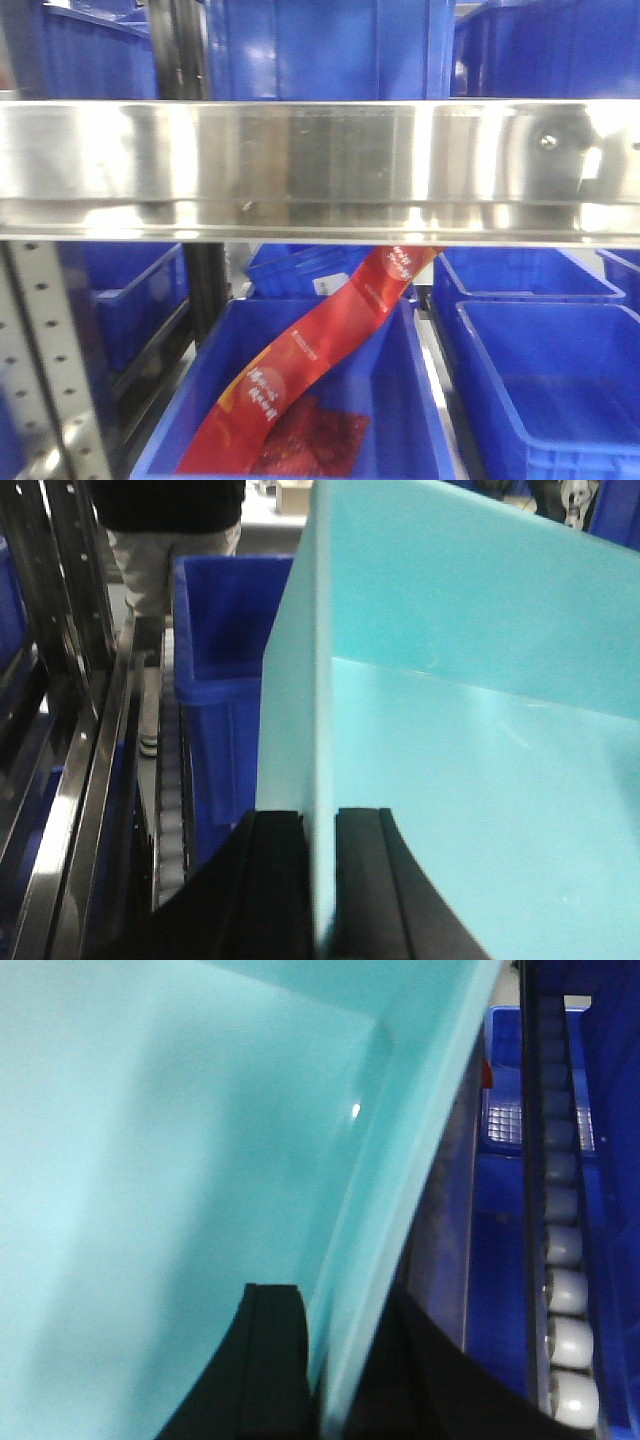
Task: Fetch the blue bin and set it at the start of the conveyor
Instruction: 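Hold the bin with both grippers while driving away from the rack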
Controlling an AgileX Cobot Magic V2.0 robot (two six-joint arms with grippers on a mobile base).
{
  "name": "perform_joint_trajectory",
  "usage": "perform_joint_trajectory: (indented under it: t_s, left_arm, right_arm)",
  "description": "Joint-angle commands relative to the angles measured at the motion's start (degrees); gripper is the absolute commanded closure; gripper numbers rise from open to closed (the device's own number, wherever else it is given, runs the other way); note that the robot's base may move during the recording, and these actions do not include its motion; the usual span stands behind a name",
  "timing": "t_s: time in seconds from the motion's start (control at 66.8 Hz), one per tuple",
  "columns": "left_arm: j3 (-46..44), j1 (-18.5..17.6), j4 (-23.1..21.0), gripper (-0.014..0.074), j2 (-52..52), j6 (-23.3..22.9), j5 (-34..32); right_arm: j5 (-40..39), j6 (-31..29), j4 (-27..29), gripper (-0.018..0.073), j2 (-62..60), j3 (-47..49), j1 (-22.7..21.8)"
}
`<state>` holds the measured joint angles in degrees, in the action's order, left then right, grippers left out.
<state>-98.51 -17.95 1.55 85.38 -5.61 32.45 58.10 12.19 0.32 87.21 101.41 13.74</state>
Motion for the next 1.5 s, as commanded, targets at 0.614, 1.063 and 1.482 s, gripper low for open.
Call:
perform_joint_trajectory:
  t_s: [0.614,1.063,1.482]
  left_arm:
    - [-0.6,-0.7,-2.3,0.0708,-1.0,-0.4,-8.0]
    - [-0.6,-0.7,-2.4,0.0708,-1.0,-0.4,-8.1]
    - [-0.6,-0.7,-2.4,0.0708,-1.0,-0.4,-8.1]
  right_arm:
    - [-7.7,-1.5,0.0,0.0712,-0.5,0.3,0.1]
    - [-7.7,-1.5,0.0,0.0712,-0.5,0.3,0.1]
    - [-7.7,-1.5,0.0,0.0712,-0.5,0.3,0.1]
